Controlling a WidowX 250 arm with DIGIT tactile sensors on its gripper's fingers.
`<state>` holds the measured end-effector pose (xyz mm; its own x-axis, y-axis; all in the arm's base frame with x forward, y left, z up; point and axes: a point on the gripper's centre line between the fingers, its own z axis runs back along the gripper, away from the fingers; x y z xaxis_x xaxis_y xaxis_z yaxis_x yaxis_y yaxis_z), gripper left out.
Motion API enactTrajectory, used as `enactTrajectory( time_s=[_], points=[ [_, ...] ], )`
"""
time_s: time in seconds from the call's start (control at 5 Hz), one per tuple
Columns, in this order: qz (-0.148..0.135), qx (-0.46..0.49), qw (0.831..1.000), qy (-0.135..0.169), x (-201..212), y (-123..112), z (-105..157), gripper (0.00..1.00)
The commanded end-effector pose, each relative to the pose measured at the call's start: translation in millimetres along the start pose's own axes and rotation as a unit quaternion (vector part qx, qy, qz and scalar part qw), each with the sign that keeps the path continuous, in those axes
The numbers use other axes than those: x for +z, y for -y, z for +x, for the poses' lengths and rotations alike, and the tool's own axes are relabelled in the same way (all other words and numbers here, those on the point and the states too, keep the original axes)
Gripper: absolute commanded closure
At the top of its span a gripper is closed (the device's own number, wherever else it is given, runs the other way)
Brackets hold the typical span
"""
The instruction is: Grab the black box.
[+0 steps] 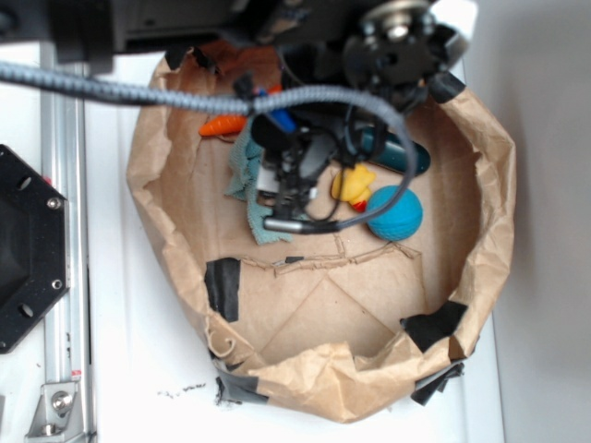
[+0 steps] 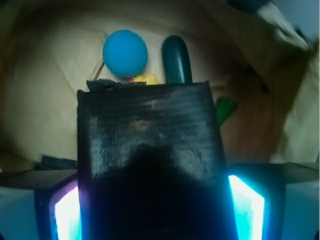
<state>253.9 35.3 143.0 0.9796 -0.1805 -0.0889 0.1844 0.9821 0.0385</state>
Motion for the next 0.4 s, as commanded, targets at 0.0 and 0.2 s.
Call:
enactTrajectory(
  time_s=[0.0, 0.2],
  points=[
    [0.021, 0.101, 0.994, 0.047, 33.6, 56.4, -17.7, 1.00],
    [0.025, 0.091, 0.994, 0.057, 26.4, 64.7, -20.3, 1.00]
  ],
)
